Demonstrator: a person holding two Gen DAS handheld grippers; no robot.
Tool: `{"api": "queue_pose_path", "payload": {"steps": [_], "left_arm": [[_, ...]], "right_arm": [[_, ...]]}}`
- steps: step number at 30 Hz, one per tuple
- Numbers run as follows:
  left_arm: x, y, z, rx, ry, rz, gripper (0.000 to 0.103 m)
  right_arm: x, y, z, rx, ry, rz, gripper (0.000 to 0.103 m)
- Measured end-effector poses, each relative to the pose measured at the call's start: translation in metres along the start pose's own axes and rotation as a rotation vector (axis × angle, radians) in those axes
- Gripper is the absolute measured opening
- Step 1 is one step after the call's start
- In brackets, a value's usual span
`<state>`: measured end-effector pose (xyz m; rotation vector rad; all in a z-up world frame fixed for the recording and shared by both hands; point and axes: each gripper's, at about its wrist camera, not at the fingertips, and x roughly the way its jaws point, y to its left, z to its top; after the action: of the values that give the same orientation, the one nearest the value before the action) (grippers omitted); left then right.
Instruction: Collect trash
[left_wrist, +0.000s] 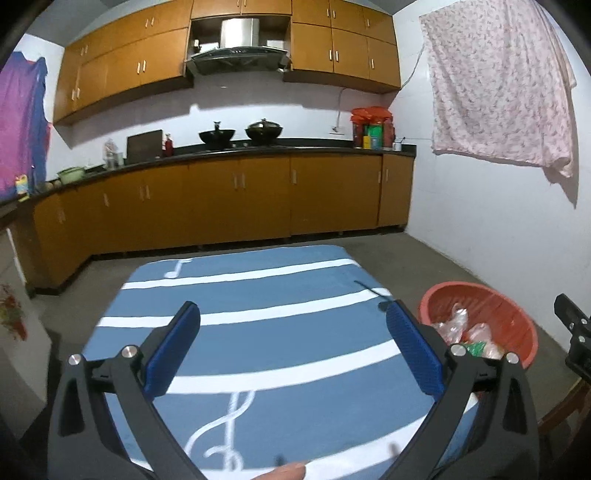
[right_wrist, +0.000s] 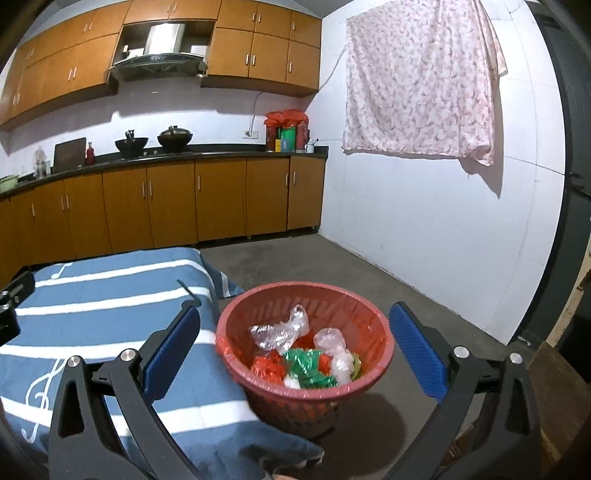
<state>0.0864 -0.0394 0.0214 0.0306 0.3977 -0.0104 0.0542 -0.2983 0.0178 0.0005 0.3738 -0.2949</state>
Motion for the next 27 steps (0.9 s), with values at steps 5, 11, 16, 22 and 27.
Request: {"api": "queue_pose_path", "payload": {"steps": [5, 11, 16, 22, 27], "left_arm": [[-0.021, 0.007, -0.011, -0.003, -0.004, 0.018, 0.099], [-0.031, 0.009, -0.029, 0.006, 0.034, 0.015, 0.099], [-0.038, 0.006, -0.041, 0.03, 0.047, 0.023, 0.099], [-0.041, 0.006, -0.044, 0.021, 0.063, 0.0, 0.099], [-0.04, 0.005, -0.046, 0.015, 0.073, -0.014, 0.099]], "right_arm": [[-0.012, 0.002, -0.01, 0.01, 0.023, 0.0, 0.101], [-0.024, -0.004, -0.018, 0.044, 0.054, -0.001, 0.101], [-0.029, -0.005, -0.027, 0.057, 0.084, -0.008, 0.101], [-0.033, -0.005, -0.03, 0.057, 0.103, -0.026, 0.101], [-0.034, -0.006, -0.031, 0.065, 0.11, -0.028, 0.101]]}}
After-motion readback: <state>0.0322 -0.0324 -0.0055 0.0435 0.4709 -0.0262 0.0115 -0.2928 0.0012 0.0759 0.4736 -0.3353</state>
